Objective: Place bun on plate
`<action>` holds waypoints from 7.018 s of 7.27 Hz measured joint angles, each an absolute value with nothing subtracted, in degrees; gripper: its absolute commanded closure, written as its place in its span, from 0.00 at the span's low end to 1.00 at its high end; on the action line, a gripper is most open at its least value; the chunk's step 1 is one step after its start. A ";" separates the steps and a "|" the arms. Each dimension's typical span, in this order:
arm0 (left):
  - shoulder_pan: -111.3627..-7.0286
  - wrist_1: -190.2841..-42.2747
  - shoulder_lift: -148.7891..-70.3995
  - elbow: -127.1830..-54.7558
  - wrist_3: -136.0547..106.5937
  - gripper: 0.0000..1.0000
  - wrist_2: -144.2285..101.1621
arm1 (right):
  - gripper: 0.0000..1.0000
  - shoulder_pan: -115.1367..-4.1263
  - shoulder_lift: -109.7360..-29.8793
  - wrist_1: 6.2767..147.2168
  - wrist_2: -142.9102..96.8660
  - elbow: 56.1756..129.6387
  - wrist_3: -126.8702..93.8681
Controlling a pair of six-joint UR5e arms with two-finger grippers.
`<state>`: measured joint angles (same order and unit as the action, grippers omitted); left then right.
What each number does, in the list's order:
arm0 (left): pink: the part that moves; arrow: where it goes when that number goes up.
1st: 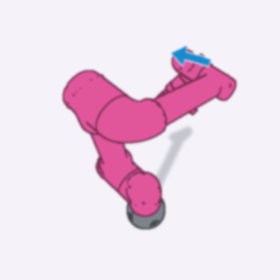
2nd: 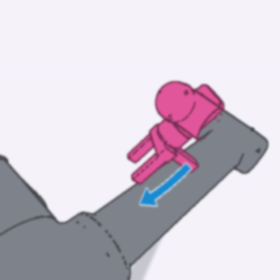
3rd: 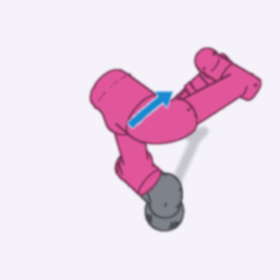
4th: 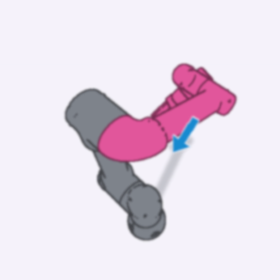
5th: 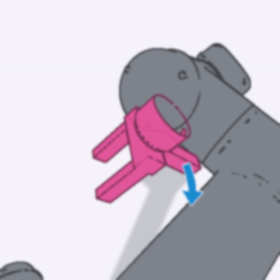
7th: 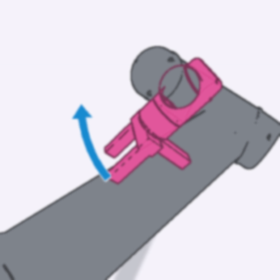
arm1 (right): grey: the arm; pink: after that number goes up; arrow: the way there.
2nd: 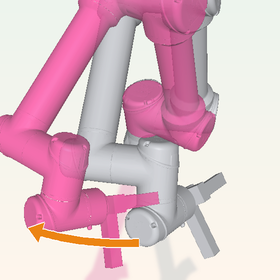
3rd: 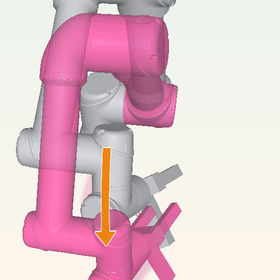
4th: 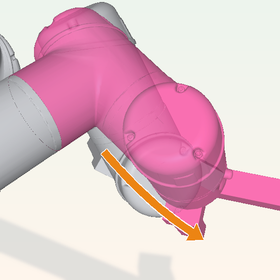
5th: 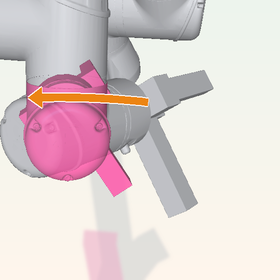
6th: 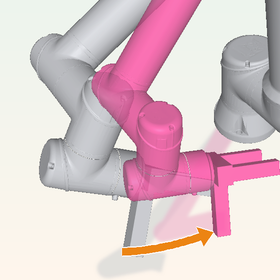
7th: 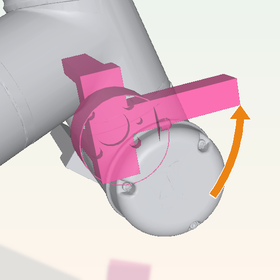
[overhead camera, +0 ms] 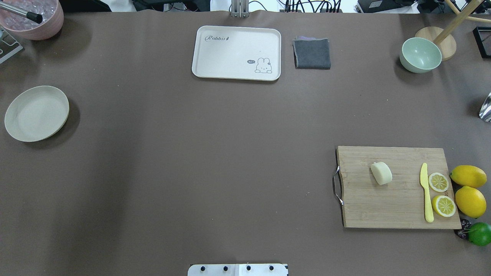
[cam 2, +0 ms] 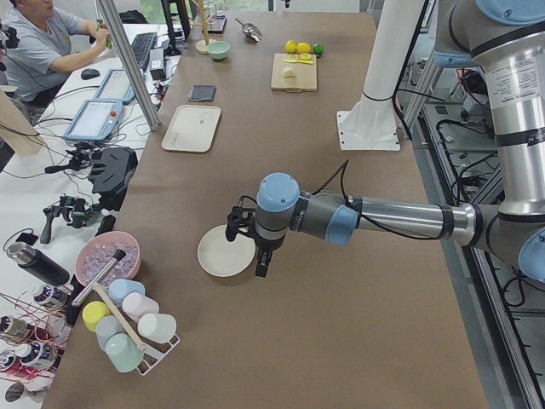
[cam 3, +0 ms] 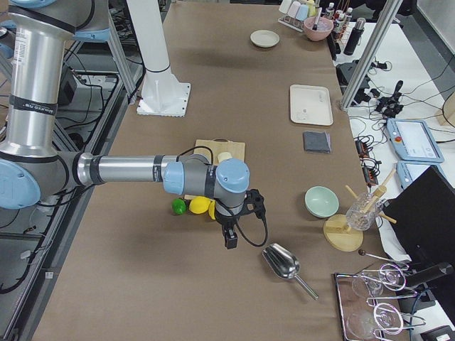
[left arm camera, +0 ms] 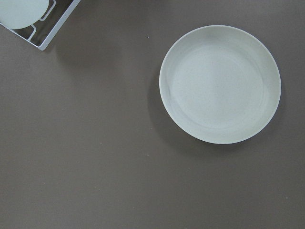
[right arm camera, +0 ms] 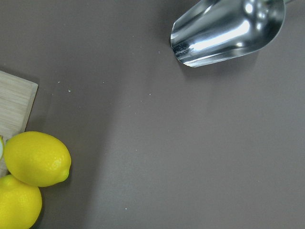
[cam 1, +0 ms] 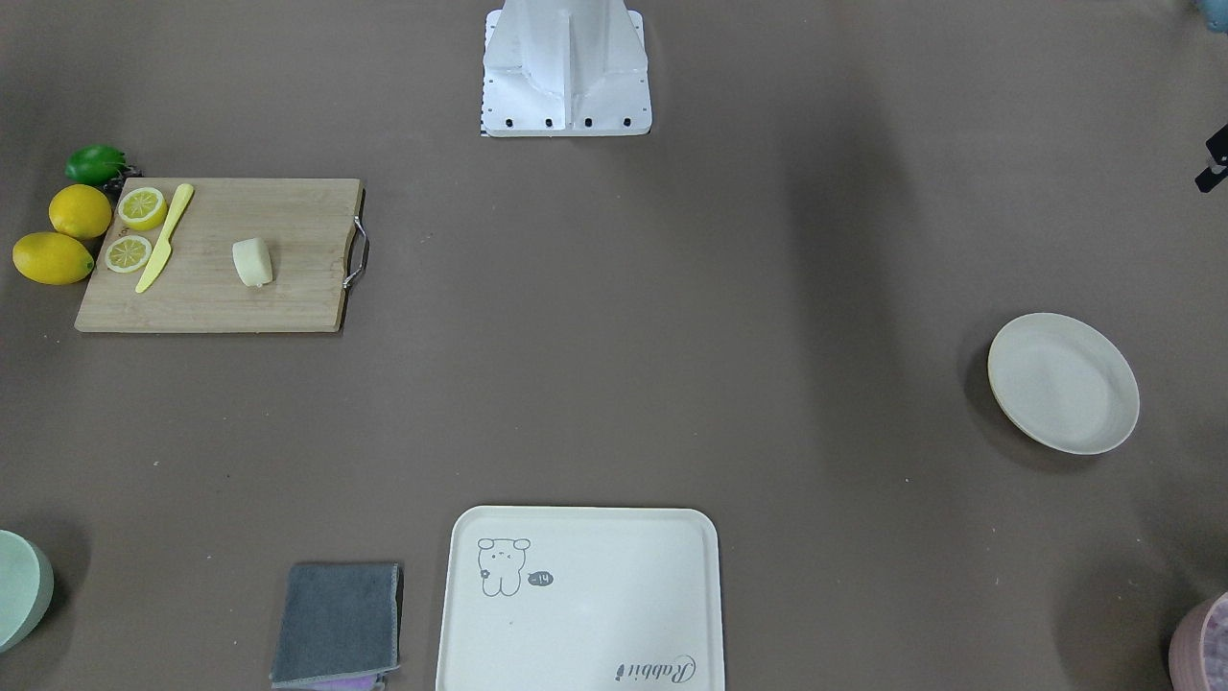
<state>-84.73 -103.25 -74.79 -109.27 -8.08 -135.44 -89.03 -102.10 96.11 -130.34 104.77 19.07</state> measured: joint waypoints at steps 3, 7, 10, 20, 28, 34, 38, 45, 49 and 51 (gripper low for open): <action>-84.67 -103.86 -74.72 -109.03 -8.12 0.02 -135.44 | 0.00 -89.03 -102.13 95.99 -130.40 104.74 19.07; -84.54 -105.21 -74.22 -108.85 -8.20 0.02 -135.42 | 0.00 -88.97 -102.13 96.03 -130.43 104.66 19.05; -84.31 -105.88 -73.69 -108.29 -9.29 0.03 -135.30 | 0.00 -88.95 -102.13 96.06 -130.64 104.67 19.05; -82.91 -111.22 -84.56 -93.07 -13.37 0.02 -134.77 | 0.00 -88.87 -103.09 95.76 -136.32 104.65 19.16; -68.11 -125.37 -96.47 -73.90 -30.62 0.20 -128.36 | 0.00 -88.71 -103.52 95.71 -138.47 103.92 19.58; -67.50 -125.70 -96.32 -71.39 -31.24 1.00 -128.24 | 0.00 -88.08 -103.13 95.42 -138.60 103.27 19.56; -67.92 -125.02 -97.14 -74.23 -37.86 1.00 -129.59 | 0.00 -87.90 -103.12 88.77 -138.58 103.14 19.59; -50.64 -118.30 -105.66 -99.03 -76.64 1.00 -125.16 | 0.01 -77.62 -102.16 70.29 -144.92 105.59 -5.66; -35.27 -113.07 -118.21 -96.06 -90.74 1.00 -110.27 | 0.02 -58.83 -96.70 61.13 -134.57 107.37 -32.60; -31.39 -113.03 -122.13 -93.11 -94.56 1.00 -105.69 | 0.02 -51.75 -94.22 60.97 -129.99 107.41 -38.54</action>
<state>-31.39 -113.03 -122.13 -93.11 -94.56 -105.69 -51.75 -94.22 60.97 -129.99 107.41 -38.54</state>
